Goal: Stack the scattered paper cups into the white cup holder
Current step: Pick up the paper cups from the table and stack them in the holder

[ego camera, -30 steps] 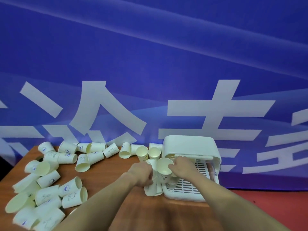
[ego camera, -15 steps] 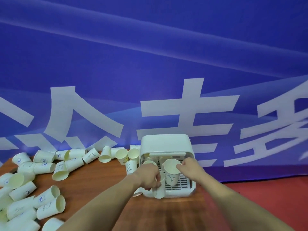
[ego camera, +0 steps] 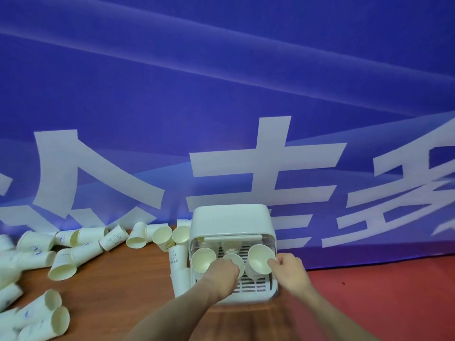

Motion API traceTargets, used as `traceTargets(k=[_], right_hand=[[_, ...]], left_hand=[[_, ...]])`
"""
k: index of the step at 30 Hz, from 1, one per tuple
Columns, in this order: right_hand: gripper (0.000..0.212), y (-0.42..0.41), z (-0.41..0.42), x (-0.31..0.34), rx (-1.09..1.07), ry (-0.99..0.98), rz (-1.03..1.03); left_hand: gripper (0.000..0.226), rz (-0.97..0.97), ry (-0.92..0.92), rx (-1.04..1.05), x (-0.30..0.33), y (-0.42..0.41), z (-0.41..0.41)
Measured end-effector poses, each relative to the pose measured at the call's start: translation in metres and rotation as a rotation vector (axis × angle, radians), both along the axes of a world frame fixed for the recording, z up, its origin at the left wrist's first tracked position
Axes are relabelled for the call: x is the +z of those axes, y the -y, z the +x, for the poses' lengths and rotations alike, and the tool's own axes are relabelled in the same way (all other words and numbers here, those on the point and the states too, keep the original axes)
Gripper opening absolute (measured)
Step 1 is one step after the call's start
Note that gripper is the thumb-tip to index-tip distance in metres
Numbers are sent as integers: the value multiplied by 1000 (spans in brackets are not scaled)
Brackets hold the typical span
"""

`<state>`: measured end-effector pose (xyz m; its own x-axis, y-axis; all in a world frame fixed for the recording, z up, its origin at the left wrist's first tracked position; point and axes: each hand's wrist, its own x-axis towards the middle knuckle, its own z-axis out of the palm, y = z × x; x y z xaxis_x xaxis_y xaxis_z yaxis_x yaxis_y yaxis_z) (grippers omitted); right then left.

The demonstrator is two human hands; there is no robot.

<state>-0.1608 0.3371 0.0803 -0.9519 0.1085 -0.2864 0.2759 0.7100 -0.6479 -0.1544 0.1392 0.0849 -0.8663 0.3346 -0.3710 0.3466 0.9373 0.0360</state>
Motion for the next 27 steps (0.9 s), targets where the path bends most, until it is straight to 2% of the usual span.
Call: traceTargets(k=[5, 12, 23, 27], right_hand=[[34, 1, 5, -22, -112, -5, 1], [34, -1, 12, -36, -155, 18, -40], [33, 35, -5, -2, -40, -12, -34], [32, 58, -7, 1, 20, -11, 36]], left_hand=[[23, -16, 56, 52, -27, -9, -3], [29, -17, 102, 94, -49, -7, 3], [35, 68, 42, 24, -7, 22, -1], [28, 179, 128, 22, 0, 48, 4]])
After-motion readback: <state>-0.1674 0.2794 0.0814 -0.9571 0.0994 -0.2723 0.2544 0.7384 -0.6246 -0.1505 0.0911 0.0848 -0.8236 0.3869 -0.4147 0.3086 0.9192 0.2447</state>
